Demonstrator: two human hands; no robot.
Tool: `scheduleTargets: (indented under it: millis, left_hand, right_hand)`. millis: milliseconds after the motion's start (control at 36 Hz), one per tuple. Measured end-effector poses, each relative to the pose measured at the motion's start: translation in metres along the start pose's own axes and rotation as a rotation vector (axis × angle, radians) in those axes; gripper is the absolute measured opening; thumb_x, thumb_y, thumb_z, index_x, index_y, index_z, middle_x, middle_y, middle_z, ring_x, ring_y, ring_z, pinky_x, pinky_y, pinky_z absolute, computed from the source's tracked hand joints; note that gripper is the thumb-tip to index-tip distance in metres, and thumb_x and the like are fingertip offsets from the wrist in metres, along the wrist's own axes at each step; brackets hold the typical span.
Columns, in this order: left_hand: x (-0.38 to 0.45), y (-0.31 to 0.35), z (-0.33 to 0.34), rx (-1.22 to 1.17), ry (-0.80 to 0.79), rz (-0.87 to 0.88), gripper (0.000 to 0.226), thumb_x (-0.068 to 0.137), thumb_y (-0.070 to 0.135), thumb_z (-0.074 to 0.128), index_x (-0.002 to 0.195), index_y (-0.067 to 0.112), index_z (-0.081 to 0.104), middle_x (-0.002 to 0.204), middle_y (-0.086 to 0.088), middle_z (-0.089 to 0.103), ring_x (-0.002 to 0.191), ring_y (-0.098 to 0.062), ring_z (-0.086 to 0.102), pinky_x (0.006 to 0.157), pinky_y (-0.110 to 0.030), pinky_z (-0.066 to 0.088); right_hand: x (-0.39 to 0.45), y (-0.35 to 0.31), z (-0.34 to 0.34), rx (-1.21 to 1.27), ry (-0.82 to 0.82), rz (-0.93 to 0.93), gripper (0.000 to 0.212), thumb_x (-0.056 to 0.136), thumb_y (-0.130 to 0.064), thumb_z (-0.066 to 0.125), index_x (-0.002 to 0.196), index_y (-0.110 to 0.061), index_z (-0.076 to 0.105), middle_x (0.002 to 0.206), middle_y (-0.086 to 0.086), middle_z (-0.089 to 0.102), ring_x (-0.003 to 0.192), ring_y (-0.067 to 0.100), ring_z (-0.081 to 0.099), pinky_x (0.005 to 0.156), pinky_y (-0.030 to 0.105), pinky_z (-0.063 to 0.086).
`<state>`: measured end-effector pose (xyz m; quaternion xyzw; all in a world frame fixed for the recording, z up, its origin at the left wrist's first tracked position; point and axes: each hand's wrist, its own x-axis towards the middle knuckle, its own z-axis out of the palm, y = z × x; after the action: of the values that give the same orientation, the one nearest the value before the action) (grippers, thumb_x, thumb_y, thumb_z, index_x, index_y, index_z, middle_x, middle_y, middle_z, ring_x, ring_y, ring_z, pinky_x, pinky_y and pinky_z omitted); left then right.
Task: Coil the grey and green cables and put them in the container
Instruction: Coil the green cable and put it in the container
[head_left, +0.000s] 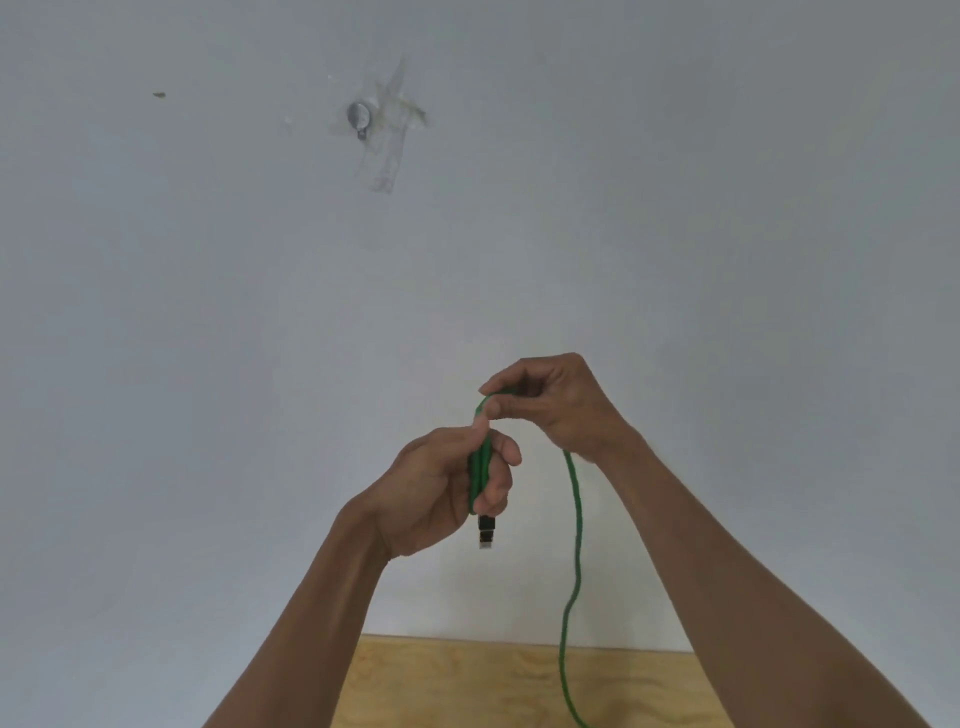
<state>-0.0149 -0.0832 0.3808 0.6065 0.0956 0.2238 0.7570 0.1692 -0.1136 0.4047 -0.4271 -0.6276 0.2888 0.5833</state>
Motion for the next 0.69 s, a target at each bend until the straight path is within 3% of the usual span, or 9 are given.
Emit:
scheduleTargets:
  millis: [83, 139, 222, 333, 389, 500, 694]
  left_hand:
    - [0.002, -0.003, 0.007, -0.073, -0.067, 0.073, 0.030, 0.103, 0.022, 0.042, 0.093, 0.003, 0.064, 0.064, -0.007, 0.060, 0.054, -0.016, 0.048, 0.061, -0.028, 0.044]
    - [0.007, -0.004, 0.012, -0.104, -0.092, 0.130, 0.027, 0.103, 0.017, 0.042, 0.093, 0.003, 0.063, 0.067, -0.007, 0.061, 0.056, -0.015, 0.051, 0.063, -0.029, 0.045]
    - [0.016, -0.004, 0.014, -0.165, -0.113, 0.202, 0.024, 0.100, 0.013, 0.045, 0.095, 0.001, 0.065, 0.075, -0.009, 0.065, 0.063, -0.017, 0.058, 0.067, -0.030, 0.050]
    - [0.024, 0.007, 0.007, -0.258, -0.098, 0.241, 0.020, 0.095, 0.011, 0.052, 0.099, 0.002, 0.069, 0.084, -0.010, 0.069, 0.072, -0.018, 0.065, 0.073, -0.029, 0.056]
    - [0.029, 0.016, -0.002, -0.231, -0.035, 0.267, 0.019, 0.094, 0.010, 0.052, 0.099, 0.003, 0.070, 0.086, -0.010, 0.068, 0.074, -0.018, 0.066, 0.074, -0.028, 0.057]
    - [0.035, 0.028, -0.017, -0.125, 0.092, 0.292, 0.017, 0.096, 0.006, 0.050, 0.101, 0.000, 0.065, 0.087, -0.011, 0.069, 0.077, -0.019, 0.066, 0.078, -0.028, 0.056]
    - [0.041, 0.029, -0.017, -0.016, 0.176, 0.300, 0.018, 0.091, 0.005, 0.050, 0.101, -0.004, 0.062, 0.084, -0.012, 0.073, 0.077, -0.021, 0.070, 0.077, -0.027, 0.057]
  right_hand:
    - [-0.011, 0.013, 0.006, 0.119, 0.025, 0.070, 0.019, 0.085, -0.009, 0.071, 0.100, 0.000, 0.073, 0.081, 0.002, 0.074, 0.079, 0.015, 0.067, 0.077, 0.031, 0.053]
    - [-0.023, 0.021, 0.013, 0.239, 0.005, 0.107, 0.017, 0.093, -0.002, 0.060, 0.105, 0.006, 0.069, 0.080, 0.002, 0.074, 0.078, 0.015, 0.070, 0.074, 0.026, 0.055]
    - [-0.039, 0.031, 0.030, 0.301, 0.017, 0.174, 0.013, 0.089, -0.005, 0.059, 0.076, -0.005, 0.063, 0.061, -0.003, 0.061, 0.061, 0.014, 0.059, 0.059, 0.021, 0.048]
    - [-0.055, 0.044, 0.045, 0.094, 0.101, 0.236, 0.041, 0.101, -0.008, 0.051, 0.064, -0.020, 0.064, 0.060, -0.005, 0.059, 0.058, 0.018, 0.049, 0.055, 0.030, 0.046]
    - [-0.064, 0.048, 0.050, 0.083, 0.144, 0.239, 0.035, 0.102, -0.015, 0.052, 0.072, -0.023, 0.069, 0.060, -0.009, 0.059, 0.054, 0.013, 0.044, 0.051, 0.028, 0.040]
    - [-0.075, 0.052, 0.057, 0.133, 0.286, 0.231, 0.018, 0.099, -0.018, 0.058, 0.103, -0.015, 0.075, 0.067, 0.000, 0.060, 0.049, 0.009, 0.040, 0.046, 0.021, 0.033]
    - [-0.080, 0.048, 0.068, 0.098, 0.324, 0.231, 0.017, 0.096, -0.017, 0.063, 0.109, -0.013, 0.073, 0.067, -0.002, 0.068, 0.049, 0.011, 0.040, 0.045, 0.019, 0.035]
